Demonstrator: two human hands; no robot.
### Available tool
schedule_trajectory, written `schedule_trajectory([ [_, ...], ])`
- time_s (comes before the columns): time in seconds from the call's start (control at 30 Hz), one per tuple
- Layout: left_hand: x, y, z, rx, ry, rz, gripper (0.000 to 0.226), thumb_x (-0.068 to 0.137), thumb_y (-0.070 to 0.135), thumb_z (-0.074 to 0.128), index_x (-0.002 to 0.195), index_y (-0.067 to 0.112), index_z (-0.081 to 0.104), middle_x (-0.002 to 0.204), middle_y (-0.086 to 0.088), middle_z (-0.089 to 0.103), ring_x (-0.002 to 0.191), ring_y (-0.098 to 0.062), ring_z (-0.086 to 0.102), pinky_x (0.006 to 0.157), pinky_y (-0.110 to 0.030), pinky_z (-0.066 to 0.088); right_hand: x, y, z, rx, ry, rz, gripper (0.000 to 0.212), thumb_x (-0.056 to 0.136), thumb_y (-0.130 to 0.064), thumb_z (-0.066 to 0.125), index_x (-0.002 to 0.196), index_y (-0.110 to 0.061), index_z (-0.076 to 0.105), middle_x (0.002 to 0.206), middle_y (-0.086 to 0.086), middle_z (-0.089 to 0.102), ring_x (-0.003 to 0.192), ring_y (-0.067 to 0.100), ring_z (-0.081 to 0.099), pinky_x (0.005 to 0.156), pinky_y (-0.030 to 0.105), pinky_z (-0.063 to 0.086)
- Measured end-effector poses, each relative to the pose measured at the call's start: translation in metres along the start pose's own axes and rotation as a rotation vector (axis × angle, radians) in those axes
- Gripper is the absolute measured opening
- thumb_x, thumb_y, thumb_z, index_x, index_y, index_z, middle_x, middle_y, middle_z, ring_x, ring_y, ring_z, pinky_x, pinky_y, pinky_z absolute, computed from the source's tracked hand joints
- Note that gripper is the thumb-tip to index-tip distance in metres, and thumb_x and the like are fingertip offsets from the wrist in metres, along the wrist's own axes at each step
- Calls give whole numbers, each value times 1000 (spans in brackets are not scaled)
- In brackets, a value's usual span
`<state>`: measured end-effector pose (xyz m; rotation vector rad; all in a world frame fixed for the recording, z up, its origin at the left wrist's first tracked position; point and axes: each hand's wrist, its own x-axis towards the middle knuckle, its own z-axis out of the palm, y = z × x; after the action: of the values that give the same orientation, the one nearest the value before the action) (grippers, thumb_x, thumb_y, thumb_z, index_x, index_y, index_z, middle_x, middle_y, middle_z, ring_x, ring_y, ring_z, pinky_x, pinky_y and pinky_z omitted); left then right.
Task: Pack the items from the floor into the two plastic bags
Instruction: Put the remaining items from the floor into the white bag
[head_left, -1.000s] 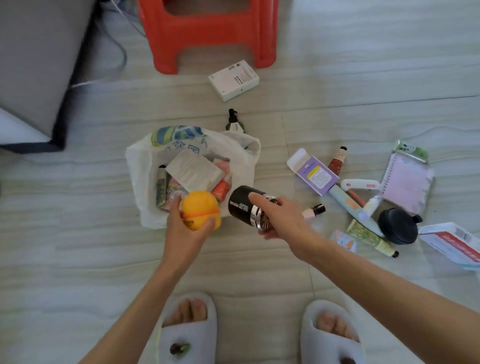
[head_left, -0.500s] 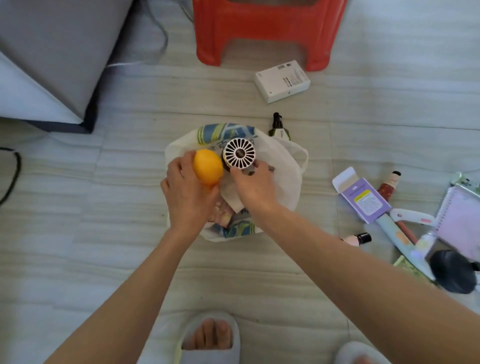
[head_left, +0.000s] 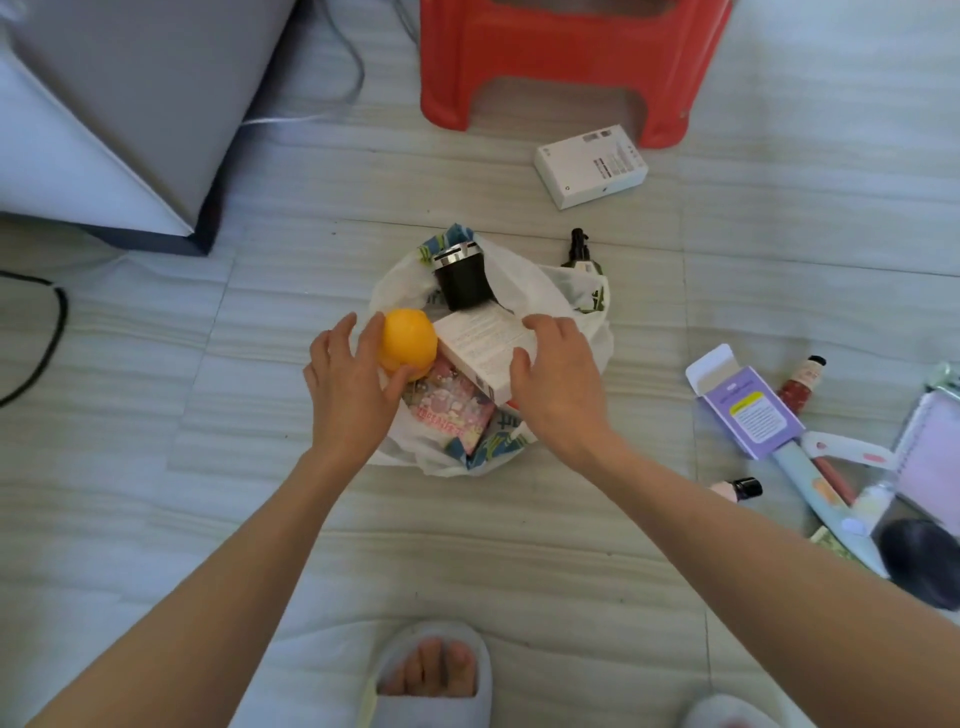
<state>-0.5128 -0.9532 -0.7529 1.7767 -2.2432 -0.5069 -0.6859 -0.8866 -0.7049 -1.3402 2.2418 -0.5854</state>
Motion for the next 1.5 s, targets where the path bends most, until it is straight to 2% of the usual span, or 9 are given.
schedule_trajectory([
  [0.1,9,-3,-3,-385,-109,-175,55,85,37,61,134,23,40,149,-15,21,138,-32,19,108,-47,26,0,9,-2,-232,14,-19,43,94,-18,43,136,-12,37,136,10,39,122,27,37,94,38,37],
  [0.2,20,0,-8,-638,-187,-266,54,81,36,66,128,25,40,139,-9,34,126,-30,38,101,-49,39,4,17,-5,-270,51,43,52,92,-25,48,139,-13,30,138,12,36,122,30,35,93,41,37],
  [0.37,36,9,-11,-791,-379,-555,94,73,27,75,145,20,15,137,-10,40,121,-29,46,99,-44,42,18,19,-6,-123,-68,148,51,93,-35,48,136,-10,36,133,13,44,122,30,40,92,41,40],
  [0.57,36,23,-13,-564,-231,-487,61,72,29,77,121,10,48,105,-4,51,94,-19,51,76,-31,43,42,18,-18,-53,-71,169,23,92,-20,50,110,-8,57,104,8,62,82,20,52,69,31,42],
  [0.83,43,22,-57,-581,96,-301,13,87,16,60,92,16,49,86,-3,54,74,-18,51,64,-29,44,29,24,-56,175,160,168,10,88,-19,51,89,-10,57,81,0,57,77,19,52,67,26,34],
  [1.07,20,-1,-67,-520,183,-335,24,91,8,41,112,10,53,86,-4,53,68,-15,51,57,-29,49,7,64,-73,278,214,359,8,85,-19,49,79,-14,51,73,3,61,80,31,65,76,50,54],
  [1.23,13,5,-62,-172,71,-119,26,87,9,48,112,10,53,96,-9,50,80,-23,51,68,-35,41,0,75,-73,242,209,354,9,88,-19,47,85,-11,51,83,10,63,81,30,63,73,41,53],
  [1.33,11,8,-54,-79,-9,-73,34,86,14,54,119,12,49,112,-14,49,94,-30,55,75,-43,48,0,77,-70,291,186,381,8,89,-19,50,86,-12,49,84,8,61,82,31,64,77,49,54],
  [1.5,37,26,-44,113,-88,-64,52,86,41,58,129,16,41,114,-15,57,101,-35,55,77,-44,48,0,77,-64,371,199,376,7,90,-18,53,87,-13,49,84,7,60,84,31,63,80,49,53],
])
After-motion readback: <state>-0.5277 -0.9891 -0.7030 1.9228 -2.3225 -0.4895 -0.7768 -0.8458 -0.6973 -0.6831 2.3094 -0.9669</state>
